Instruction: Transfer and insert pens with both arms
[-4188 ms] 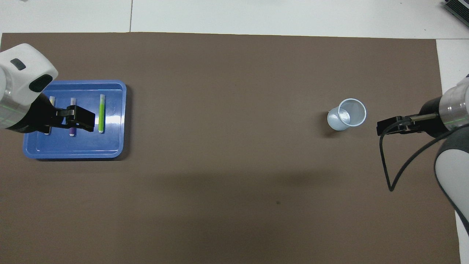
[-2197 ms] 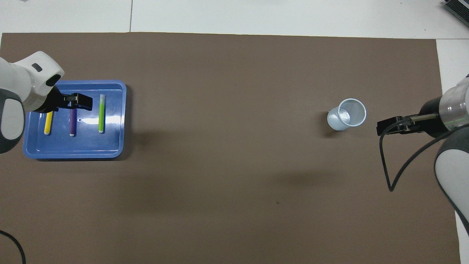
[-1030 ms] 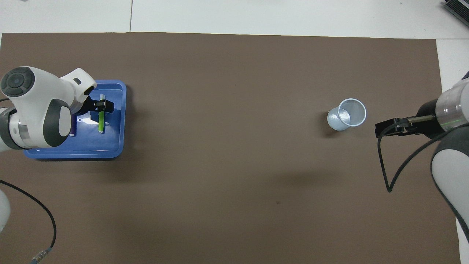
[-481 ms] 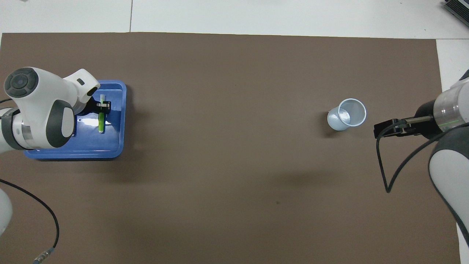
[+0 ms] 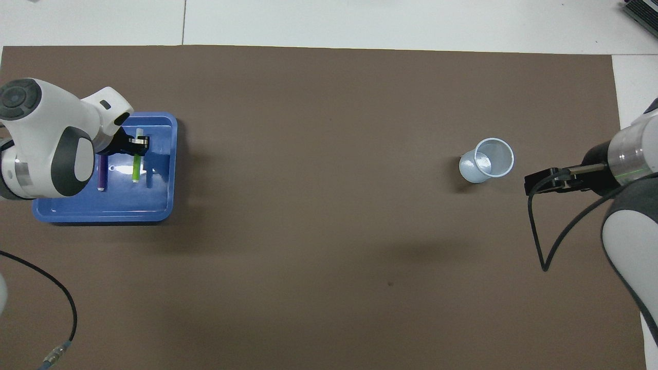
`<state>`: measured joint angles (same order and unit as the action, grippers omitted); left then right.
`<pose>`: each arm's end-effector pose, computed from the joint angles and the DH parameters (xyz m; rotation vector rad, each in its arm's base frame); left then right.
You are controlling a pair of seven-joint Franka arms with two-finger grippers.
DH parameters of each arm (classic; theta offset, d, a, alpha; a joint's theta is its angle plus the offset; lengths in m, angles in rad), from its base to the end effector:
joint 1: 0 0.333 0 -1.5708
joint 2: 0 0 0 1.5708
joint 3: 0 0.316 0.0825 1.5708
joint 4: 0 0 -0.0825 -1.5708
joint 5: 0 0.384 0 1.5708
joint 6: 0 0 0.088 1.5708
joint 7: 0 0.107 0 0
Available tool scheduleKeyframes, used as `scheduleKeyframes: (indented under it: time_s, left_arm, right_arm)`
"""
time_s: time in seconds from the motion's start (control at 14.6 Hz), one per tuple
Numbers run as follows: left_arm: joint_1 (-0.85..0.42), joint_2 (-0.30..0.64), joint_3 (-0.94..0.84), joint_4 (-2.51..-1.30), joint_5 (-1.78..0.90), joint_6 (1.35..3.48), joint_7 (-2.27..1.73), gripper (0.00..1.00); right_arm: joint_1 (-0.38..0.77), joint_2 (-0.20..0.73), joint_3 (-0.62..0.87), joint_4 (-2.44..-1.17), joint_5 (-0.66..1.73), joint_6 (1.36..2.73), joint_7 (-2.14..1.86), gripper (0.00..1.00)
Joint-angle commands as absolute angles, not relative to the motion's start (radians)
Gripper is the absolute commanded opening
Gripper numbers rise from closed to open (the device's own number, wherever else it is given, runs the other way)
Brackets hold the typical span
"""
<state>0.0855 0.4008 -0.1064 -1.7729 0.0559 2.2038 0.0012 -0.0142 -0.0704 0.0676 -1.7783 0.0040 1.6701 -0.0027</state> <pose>0.6535 -0.0060 0.3390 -3.1364 0.0712 -0.0515 0.5348 0.0300 0.5729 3.1381 0.0869 -0.0595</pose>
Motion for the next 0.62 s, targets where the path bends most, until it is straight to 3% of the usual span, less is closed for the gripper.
scheduleKeyframes:
  time_s: [0.0, 0.55]
  left_arm:
    - [0.080, 0.400, -0.103, -1.672, 0.014, 2.076, -0.014, 0.06]
    - [-0.035, 0.319, -0.115, -1.632, -0.144, 1.974, -0.493, 0.06]
  right_arm:
    - [-0.014, -0.095, 0.066, -1.801, -0.011, 1.658, -0.012, 1.00]
    - [-0.017, -0.097, 0.067, -1.807, -0.005, 1.663, -0.018, 1.00]
